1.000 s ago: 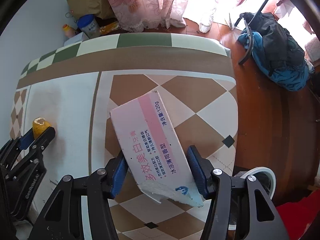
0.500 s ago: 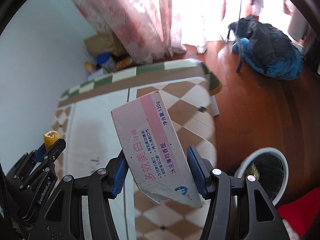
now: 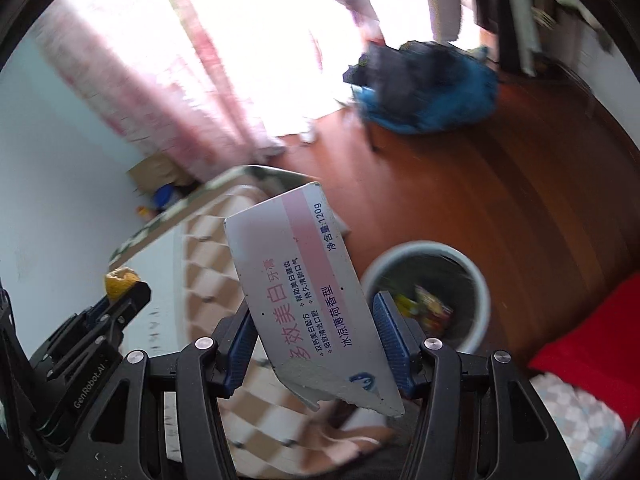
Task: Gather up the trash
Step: 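Carry the toothpaste box and bun with both tools over the trash bin, then open both tools to drop the toothpaste box and bun into the bin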
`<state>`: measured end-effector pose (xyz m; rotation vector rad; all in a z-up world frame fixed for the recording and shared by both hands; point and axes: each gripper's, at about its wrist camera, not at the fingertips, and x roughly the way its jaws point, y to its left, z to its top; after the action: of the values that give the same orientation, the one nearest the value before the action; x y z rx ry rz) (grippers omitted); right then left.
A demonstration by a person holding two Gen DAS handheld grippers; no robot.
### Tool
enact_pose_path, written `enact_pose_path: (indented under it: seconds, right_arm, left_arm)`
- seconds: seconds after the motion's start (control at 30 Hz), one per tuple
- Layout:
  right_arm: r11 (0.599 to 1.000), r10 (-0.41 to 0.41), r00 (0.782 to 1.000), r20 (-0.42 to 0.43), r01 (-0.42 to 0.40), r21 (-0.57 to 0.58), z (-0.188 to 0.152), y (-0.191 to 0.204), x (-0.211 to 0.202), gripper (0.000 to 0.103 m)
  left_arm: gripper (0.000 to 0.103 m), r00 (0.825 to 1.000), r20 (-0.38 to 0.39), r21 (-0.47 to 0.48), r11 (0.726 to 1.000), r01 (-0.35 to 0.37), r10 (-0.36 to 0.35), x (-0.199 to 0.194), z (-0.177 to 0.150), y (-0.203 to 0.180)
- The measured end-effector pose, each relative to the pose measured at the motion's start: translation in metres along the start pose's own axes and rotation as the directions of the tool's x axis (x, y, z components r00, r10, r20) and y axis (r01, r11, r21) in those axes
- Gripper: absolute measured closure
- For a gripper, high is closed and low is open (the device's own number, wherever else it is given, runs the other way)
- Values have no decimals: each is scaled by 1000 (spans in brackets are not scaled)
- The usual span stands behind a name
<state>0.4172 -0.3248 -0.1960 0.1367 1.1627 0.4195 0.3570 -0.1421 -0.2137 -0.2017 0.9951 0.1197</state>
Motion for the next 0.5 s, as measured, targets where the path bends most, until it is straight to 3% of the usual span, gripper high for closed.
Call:
enact_pose_path:
  seconds: [0.07, 0.2, 0.37, 0.43, 0.5]
  right_arm:
    - [998, -27, 999, -36, 29, 52, -3, -37, 15, 44]
    - [987, -41, 991, -129, 60, 148, -8, -104, 59, 44]
    - [971, -19, 975, -223, 71, 228, -7, -155, 128, 45]
    - [971, -23, 967, -252, 81, 225, -4, -165, 150, 45]
    - [971, -38, 964, -264, 99, 219, 1, -174, 168, 45]
  left_arm:
    - [81, 996, -79, -5, 999, 40, -40, 35, -1, -18]
    - [80, 967, -245, 0, 998, 69, -67, 114, -6, -42]
    - [75, 932, -355, -4, 997, 77, -73, 171, -7, -55]
    - [64, 921, -385, -9, 998, 61, -60, 187, -7, -58]
    - [34, 920, -389, -18, 999, 48, -51, 192, -6, -59]
